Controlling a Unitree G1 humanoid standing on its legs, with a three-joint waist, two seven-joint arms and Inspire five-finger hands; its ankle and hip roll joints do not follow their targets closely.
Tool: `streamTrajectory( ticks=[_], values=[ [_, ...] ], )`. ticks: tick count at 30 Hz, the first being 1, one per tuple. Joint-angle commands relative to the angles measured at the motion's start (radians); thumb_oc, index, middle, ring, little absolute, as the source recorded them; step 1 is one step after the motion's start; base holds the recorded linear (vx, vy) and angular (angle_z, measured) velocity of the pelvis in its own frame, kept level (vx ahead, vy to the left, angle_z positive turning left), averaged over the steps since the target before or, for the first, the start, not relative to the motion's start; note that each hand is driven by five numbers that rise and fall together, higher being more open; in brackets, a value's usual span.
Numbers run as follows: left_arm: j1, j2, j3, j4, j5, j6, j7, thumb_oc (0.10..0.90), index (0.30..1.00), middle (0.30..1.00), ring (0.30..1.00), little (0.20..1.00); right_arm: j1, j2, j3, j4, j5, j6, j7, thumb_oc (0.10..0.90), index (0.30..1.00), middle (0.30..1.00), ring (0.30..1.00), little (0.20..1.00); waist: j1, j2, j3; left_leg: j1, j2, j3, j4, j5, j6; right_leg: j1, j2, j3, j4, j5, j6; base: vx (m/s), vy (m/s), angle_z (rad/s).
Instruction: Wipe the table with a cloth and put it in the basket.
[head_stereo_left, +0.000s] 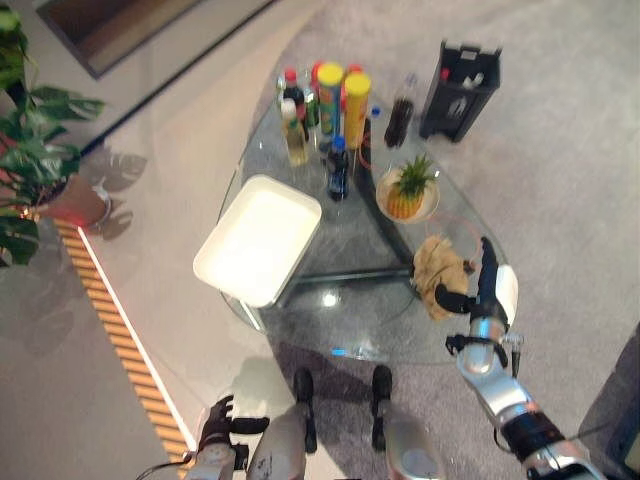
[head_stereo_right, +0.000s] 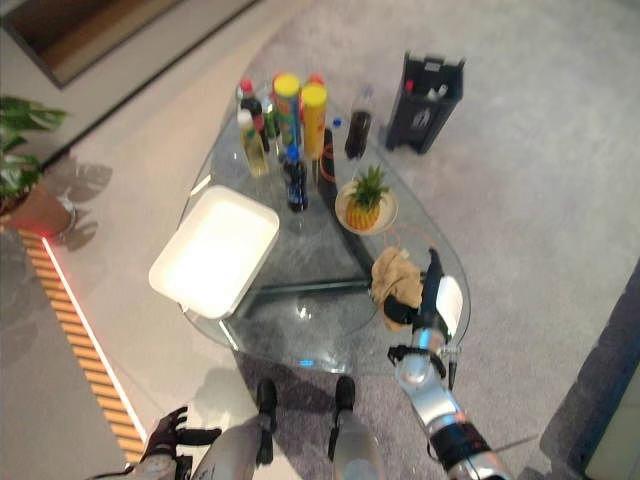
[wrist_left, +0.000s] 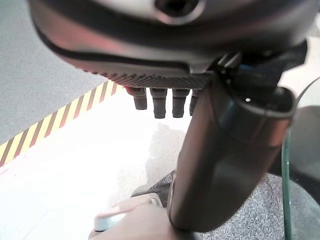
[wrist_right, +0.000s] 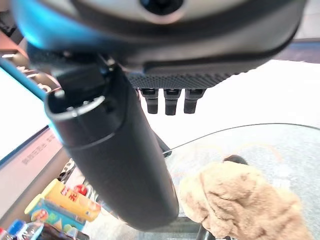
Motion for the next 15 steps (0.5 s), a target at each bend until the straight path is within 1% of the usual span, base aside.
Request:
streamTrajectory(
  ticks=[1,4,6,8,9,15],
  values=[
    [0.038,-0.017,-0.044,0.003,-0.025,-0.027,0.020,0.800,0.900,0.900,0.900,0.900,-0.063,-0.045,-0.033,-0.082,0.003,-0.028,-0.114,0.800,0.900,0.900,0.900,0.900,0.021,-0.016,-0.013,-0.073,-0.043,0.015,0.133,-0.096,0.037,-0.099,-0.002,-0.002,0.154,-0.056,-0.020,-0.07,0.042,0.03],
    [0.010,-0.001,-0.059,-0.015,-0.048,-0.036,0.020,0.800,0.900,0.900,0.900,0.900,-0.133,-0.049,-0.031,-0.067,0.034,-0.014,-0.161,0.800,0.900,0.900,0.900,0.900,0.027,-0.007,0.023,-0.132,-0.051,0.021,0.163,-0.095,0.040,-0.160,-0.006,-0.003,0.181,-0.055,-0.023,-0.13,0.050,0.00],
    [-0.011,0.007,-0.068,-0.023,-0.059,-0.041,0.016,0.800,0.900,0.900,0.900,0.900,-0.190,-0.061,-0.040,-0.045,0.064,-0.008,-0.187,0.800,0.900,0.900,0.900,0.900,0.030,0.004,0.050,-0.170,-0.056,0.020,0.190,-0.096,0.040,-0.195,-0.005,-0.005,0.201,-0.056,-0.029,-0.07,0.054,0.02],
    [-0.016,0.009,-0.071,-0.030,-0.062,-0.041,0.014,0.800,0.900,0.900,0.900,0.900,-0.215,-0.064,-0.045,-0.035,0.077,-0.004,-0.206,0.800,0.900,0.900,0.900,0.900,0.032,0.010,0.064,-0.184,-0.059,0.019,0.207,-0.103,0.040,-0.211,-0.004,-0.005,0.218,-0.063,-0.031,-0.02,0.059,0.05],
    [-0.027,0.010,-0.075,-0.033,-0.066,-0.046,0.012,0.800,0.900,0.900,0.900,0.900,-0.253,-0.073,-0.053,-0.017,0.093,0.003,-0.222,0.800,0.900,0.900,0.900,0.900,0.034,0.015,0.077,-0.202,-0.063,0.021,0.215,-0.101,0.042,-0.231,-0.003,-0.005,0.228,-0.062,-0.035,-0.02,0.056,0.05],
    [-0.033,0.011,-0.090,-0.064,-0.078,-0.056,0.005,0.800,0.900,0.900,0.900,0.900,-0.321,-0.098,-0.071,0.024,0.114,0.011,-0.236,0.800,0.900,0.900,0.900,0.900,0.044,0.026,0.081,-0.268,-0.067,0.029,0.246,-0.106,0.046,-0.300,0.000,-0.007,0.265,-0.071,-0.041,-0.01,0.039,-0.01]
  ],
)
